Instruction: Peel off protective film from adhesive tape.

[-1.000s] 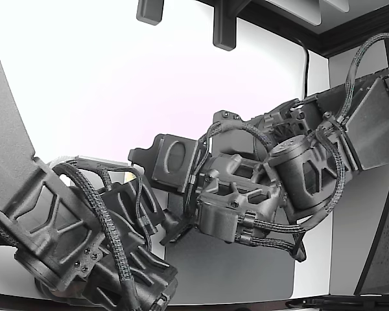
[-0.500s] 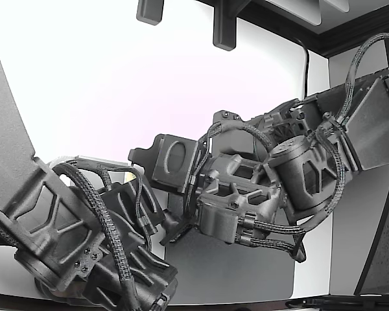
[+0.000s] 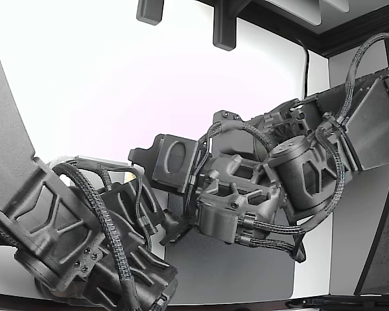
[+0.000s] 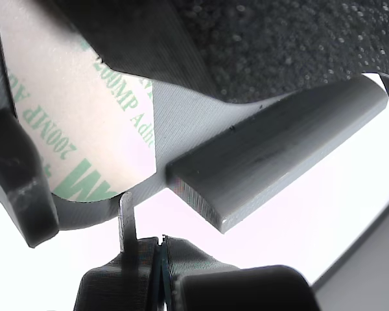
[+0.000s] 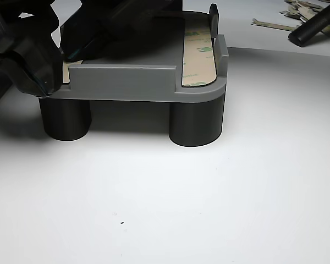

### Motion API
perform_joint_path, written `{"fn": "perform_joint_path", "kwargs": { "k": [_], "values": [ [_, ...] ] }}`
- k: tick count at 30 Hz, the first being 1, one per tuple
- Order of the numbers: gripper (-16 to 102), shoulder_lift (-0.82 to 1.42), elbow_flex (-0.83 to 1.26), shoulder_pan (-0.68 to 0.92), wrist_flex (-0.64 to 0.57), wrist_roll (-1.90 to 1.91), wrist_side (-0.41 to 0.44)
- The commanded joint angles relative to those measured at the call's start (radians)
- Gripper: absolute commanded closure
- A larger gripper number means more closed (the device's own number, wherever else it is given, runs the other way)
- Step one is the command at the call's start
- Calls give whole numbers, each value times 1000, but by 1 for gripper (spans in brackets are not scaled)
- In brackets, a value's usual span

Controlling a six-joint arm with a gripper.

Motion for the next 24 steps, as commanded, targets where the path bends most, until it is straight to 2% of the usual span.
{"fn": "perform_joint_path", "kwargs": {
  "k": [1,24],
  "values": [
    [97,12,-29,-6,-3,3,2],
    [97,3,-46,9,6,18,8]
  ]
}}
